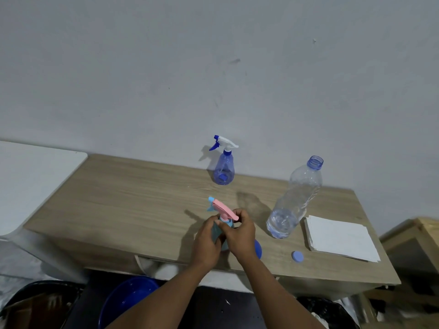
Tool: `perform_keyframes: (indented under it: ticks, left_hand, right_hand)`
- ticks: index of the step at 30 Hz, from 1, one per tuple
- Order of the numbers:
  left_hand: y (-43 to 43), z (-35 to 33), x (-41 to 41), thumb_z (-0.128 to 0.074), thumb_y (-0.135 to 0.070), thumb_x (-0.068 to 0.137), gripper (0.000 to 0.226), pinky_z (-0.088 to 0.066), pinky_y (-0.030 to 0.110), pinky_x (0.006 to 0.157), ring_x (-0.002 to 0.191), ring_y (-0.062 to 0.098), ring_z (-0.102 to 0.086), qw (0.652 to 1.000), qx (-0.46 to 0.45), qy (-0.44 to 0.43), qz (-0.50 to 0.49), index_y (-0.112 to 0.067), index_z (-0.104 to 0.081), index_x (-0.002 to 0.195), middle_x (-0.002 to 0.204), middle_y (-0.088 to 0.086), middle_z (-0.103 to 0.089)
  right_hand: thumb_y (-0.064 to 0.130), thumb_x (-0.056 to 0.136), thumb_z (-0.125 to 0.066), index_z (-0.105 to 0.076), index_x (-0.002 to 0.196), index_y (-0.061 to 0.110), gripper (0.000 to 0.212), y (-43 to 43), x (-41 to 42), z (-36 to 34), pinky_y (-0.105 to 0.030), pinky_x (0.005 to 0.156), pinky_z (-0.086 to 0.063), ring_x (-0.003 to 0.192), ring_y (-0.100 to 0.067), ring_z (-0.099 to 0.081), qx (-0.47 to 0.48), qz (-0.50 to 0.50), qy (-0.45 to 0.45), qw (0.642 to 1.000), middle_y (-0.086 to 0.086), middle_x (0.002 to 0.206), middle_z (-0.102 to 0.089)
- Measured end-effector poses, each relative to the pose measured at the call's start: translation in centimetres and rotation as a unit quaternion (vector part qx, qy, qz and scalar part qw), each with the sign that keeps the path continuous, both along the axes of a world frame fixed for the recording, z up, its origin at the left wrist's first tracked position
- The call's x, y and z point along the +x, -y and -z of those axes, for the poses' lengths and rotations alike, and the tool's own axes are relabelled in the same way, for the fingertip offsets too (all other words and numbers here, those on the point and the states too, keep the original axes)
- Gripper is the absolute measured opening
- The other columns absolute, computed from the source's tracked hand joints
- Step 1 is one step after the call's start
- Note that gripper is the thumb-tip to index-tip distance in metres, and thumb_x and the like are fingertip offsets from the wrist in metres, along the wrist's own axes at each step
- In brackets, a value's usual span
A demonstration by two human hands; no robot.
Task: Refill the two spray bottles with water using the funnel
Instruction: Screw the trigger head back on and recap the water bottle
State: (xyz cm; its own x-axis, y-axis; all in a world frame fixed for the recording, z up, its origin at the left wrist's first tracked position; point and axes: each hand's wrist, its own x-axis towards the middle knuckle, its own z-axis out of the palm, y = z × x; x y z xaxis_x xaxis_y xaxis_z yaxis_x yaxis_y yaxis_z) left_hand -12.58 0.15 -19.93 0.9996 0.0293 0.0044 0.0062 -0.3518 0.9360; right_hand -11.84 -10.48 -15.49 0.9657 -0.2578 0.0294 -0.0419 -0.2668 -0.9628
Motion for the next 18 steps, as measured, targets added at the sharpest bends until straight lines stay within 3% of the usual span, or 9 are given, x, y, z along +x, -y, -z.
perform_keyframes:
  ticks: [2, 4, 7, 10, 14, 18]
  left_hand:
    - [-0.1, -0.1, 0.1, -0.063, -0.01, 0.087, 0.044, -0.054, 0.037, 0.09, 0.108, 0.004, -0.06, 1.0, -0.003, 0.002, 0.007, -0.04, -0.054, 0.119, 0.115, -0.017, -0.063]
    - [-0.3, 0.0, 0.2, -0.062, -0.005, 0.083, 0.047, -0.054, 0.037, 0.09, 0.107, 0.003, -0.06, 1.0, -0.005, 0.0, 0.008, -0.036, -0.055, 0.118, 0.114, -0.016, -0.063]
    - [-0.6, -0.2, 0.5, -0.065, -0.007, 0.081, 0.047, -0.053, 0.033, 0.089, 0.103, 0.001, -0.061, 1.0, -0.01, -0.003, 0.006, -0.035, -0.055, 0.118, 0.113, -0.014, -0.064]
    - [-0.8, -0.3, 0.7, -0.067, -0.004, 0.081, 0.054, -0.049, 0.017, 0.083, 0.101, -0.005, -0.06, 1.0, 0.0, -0.005, 0.009, -0.045, -0.052, 0.113, 0.11, -0.016, -0.064]
    - [-1.0, 0.0, 1.1, -0.07, -0.003, 0.075, 0.054, -0.053, 0.028, 0.086, 0.101, 0.001, -0.063, 1.0, -0.008, 0.0, 0.02, -0.037, -0.056, 0.115, 0.109, -0.013, -0.067]
    - [-0.9, 0.0, 1.1, -0.073, -0.01, 0.08, 0.045, -0.049, 0.013, 0.079, 0.097, -0.004, -0.061, 1.0, -0.004, 0.001, 0.009, -0.034, -0.056, 0.114, 0.107, -0.012, -0.065]
  right_hand:
    - [0.006, 0.073, -0.084, -0.059, 0.096, 0.013, 0.034, -0.1, 0.2, -0.1, -0.013, 0.065, -0.048, 0.075, 0.0, -0.06, 0.009, -0.003, -0.006, 1.0, -0.001, 0.09, -0.065]
    - [0.009, 0.073, -0.084, -0.063, 0.109, 0.019, 0.043, 0.3, 0.2, 0.5, -0.015, 0.073, -0.052, 0.089, -0.002, -0.064, 0.015, -0.018, -0.002, 1.0, 0.003, 0.101, -0.067]
    - [0.011, 0.079, -0.079, -0.069, 0.105, 0.026, 0.032, 1.1, -0.1, 1.0, -0.024, 0.073, -0.055, 0.094, -0.009, -0.066, -0.007, -0.04, 0.014, 0.999, 0.007, 0.102, -0.069]
    - [0.014, 0.075, -0.085, -0.066, 0.098, 0.015, 0.03, 1.3, 0.0, 1.0, -0.027, 0.069, -0.056, 0.086, -0.003, -0.067, 0.014, -0.023, -0.01, 1.0, 0.004, 0.094, -0.071]
    - [0.016, 0.075, -0.084, -0.064, 0.108, 0.018, 0.039, 1.2, -0.9, 1.6, -0.025, 0.072, -0.057, 0.092, 0.002, -0.065, 0.001, -0.018, -0.009, 1.0, 0.007, 0.103, -0.07]
    - [0.017, 0.083, -0.077, -0.068, 0.11, 0.02, 0.028, 0.4, -0.7, 2.0, -0.031, 0.08, -0.057, 0.098, -0.004, -0.063, -0.039, 0.001, 0.01, 0.999, 0.007, 0.104, -0.068]
